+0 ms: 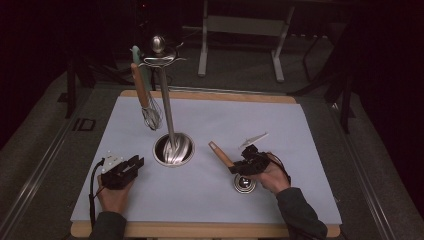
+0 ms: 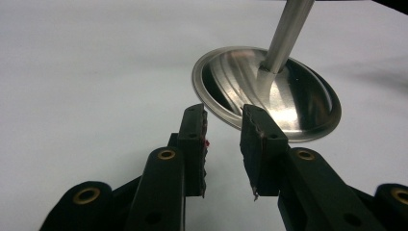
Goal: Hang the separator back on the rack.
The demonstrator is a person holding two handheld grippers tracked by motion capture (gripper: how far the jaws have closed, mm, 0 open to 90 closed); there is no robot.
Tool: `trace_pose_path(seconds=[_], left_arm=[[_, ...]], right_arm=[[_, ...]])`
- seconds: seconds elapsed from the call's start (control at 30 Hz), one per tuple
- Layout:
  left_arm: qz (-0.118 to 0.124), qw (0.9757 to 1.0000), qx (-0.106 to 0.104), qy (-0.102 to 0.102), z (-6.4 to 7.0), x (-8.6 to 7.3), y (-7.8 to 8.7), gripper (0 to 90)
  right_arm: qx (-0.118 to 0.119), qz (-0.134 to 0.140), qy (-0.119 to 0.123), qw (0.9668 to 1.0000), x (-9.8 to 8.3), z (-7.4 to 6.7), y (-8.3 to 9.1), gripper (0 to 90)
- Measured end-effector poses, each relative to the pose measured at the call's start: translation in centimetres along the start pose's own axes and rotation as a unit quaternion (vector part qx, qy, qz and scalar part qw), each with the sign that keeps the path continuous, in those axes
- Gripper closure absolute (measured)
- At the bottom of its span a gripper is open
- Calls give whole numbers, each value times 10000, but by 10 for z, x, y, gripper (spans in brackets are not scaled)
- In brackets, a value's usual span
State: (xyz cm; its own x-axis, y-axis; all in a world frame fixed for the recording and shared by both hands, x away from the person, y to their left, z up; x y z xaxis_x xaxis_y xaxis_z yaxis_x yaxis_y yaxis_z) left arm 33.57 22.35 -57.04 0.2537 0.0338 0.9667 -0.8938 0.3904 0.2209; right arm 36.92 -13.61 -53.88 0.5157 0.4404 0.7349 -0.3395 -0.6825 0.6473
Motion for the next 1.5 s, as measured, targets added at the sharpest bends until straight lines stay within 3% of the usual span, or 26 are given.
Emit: trace_pose_path(seconds=[0.4,0.57,0.8,1.0,1.2,1.5], left_arm=[[-2,10000,-4,-18,0,0,0,715],[-7,10000,-4,-14,0,0,0,715],[5,10000,1,4,0,0,0,714],[33,10000,7,20,0,0,0,714],[32,10000,1,-2,0,0,0,714],[37,10000,-17,14,0,0,1,713]], right_arm=[[284,415,688,9964,19,-18,-1,708],[379,655,948,9926,28,-26,-5,708],[335,1142,1376,9833,44,-34,-5,708],[326,1455,1584,9761,55,-40,-5,708],[419,1490,1662,9739,60,-43,-9,708],[510,1659,1827,9677,72,-49,-9,708]])
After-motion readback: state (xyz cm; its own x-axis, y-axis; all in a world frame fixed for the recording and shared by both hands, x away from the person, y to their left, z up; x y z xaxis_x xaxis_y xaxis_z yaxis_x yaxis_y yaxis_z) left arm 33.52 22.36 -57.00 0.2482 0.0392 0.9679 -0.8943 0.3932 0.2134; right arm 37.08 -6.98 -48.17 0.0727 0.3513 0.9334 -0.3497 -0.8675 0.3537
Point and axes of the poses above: each handheld gripper's, and its own axes: y roughly backward along the jaws, x roughly out of its top, z roughly to its right, the point moved 7 cm from there along -y, roughly forward along the jaws, and after that the axes turned 14 degrees about z, right-handed, at the moved point
